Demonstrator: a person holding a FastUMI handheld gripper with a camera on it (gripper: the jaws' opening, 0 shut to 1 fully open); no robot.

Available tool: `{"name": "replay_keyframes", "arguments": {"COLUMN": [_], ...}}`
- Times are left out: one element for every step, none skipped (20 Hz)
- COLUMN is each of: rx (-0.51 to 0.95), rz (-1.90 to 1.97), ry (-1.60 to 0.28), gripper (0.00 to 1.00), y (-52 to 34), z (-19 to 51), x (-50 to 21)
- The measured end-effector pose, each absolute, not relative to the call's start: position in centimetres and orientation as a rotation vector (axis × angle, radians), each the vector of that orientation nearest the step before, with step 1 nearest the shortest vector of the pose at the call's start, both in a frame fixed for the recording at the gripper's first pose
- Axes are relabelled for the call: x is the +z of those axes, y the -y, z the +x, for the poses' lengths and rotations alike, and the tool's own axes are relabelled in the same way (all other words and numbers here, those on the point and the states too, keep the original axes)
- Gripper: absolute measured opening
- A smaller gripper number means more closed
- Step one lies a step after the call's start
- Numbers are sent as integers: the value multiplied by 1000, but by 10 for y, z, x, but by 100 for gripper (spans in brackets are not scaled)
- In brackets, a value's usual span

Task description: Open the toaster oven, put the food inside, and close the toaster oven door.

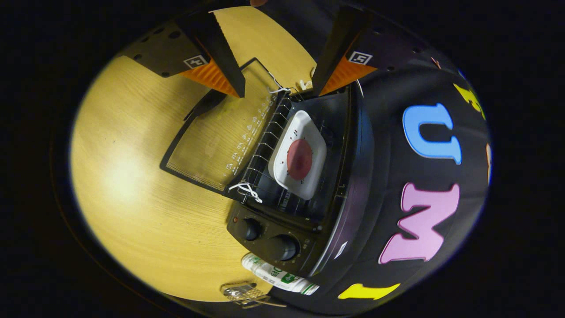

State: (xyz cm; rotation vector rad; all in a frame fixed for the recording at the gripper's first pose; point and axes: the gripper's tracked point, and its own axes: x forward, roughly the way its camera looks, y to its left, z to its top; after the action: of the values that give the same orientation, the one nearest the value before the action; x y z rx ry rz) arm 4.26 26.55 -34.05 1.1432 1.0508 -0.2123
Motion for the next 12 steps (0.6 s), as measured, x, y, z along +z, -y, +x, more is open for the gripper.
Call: {"name": "replay_keyframes", "arguments": {"rx": [-172, -133, -96, -63, -24, 12, 46, 68, 87, 92, 94, 96], "rz": [1084, 1020, 945, 852, 744, 626, 516, 425, 357, 307, 264, 217], "ry": [-1067, -1086, -1103, -1111, -1111, -1098, -1091, -1087, -1088, -1095, -1109, -1125], "gripper": [99, 98, 99, 99, 98, 99, 98, 98, 99, 99, 99, 99], "y": [-264, -263, -262, -260, -256, -253, -252, -251, -252, -253, -254, -254], "z": [35, 26, 17, 10, 3, -3, -8, -13, -18, -22, -28, -34], "x": [-341, -342, -343, -345, -347, -349, -353, -359, -367, -374, -384, -392]}}
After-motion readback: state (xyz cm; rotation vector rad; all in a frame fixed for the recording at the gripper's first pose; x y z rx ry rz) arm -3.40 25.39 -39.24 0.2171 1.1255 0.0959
